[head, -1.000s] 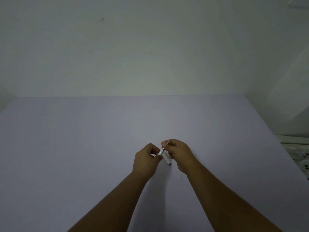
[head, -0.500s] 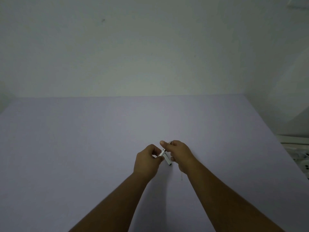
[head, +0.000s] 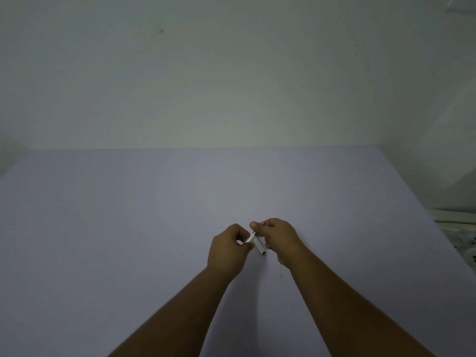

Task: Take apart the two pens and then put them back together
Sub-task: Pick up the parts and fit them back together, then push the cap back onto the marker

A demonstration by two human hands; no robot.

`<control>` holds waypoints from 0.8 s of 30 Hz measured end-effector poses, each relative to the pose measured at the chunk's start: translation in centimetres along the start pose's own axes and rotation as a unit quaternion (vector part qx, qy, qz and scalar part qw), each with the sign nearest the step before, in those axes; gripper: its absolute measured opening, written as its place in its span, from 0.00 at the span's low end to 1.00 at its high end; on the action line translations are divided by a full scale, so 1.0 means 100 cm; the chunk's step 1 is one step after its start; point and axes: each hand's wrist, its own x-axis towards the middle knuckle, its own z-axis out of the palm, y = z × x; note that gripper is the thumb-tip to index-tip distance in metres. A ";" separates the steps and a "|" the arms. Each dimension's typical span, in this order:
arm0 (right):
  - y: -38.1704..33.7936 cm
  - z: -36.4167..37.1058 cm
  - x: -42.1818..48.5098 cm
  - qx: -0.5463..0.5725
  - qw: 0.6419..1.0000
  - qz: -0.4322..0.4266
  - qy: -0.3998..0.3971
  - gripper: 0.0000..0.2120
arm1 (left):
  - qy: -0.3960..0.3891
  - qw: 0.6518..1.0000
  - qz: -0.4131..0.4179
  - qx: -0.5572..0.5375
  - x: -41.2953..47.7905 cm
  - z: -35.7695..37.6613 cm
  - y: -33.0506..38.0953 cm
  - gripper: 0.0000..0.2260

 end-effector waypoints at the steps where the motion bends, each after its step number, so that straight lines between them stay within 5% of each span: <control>1: -0.001 0.001 0.000 -0.029 0.999 0.015 0.016 0.16 | 0.000 1.000 0.001 0.001 -0.001 0.001 0.000 0.10; 3: -0.001 0.000 0.000 -0.022 0.999 0.032 0.004 0.18 | 0.001 1.000 0.002 0.000 -0.001 0.002 -0.001 0.10; 6: 0.000 -0.003 -0.002 0.072 0.995 0.016 -0.061 0.08 | 0.006 1.000 -0.003 0.006 0.001 0.001 -0.002 0.10; 12: -0.002 0.000 0.001 -0.015 0.999 0.030 -0.017 0.15 | 0.007 1.000 0.001 0.013 0.002 0.002 0.000 0.10; 17: -0.001 -0.001 0.000 0.043 0.999 0.002 -0.031 0.03 | 0.010 1.000 -0.003 0.020 0.003 0.002 0.001 0.09; 24: -0.004 0.004 0.001 0.022 1.000 -0.009 0.004 0.07 | 0.034 0.999 -0.010 0.004 0.001 0.007 0.001 0.08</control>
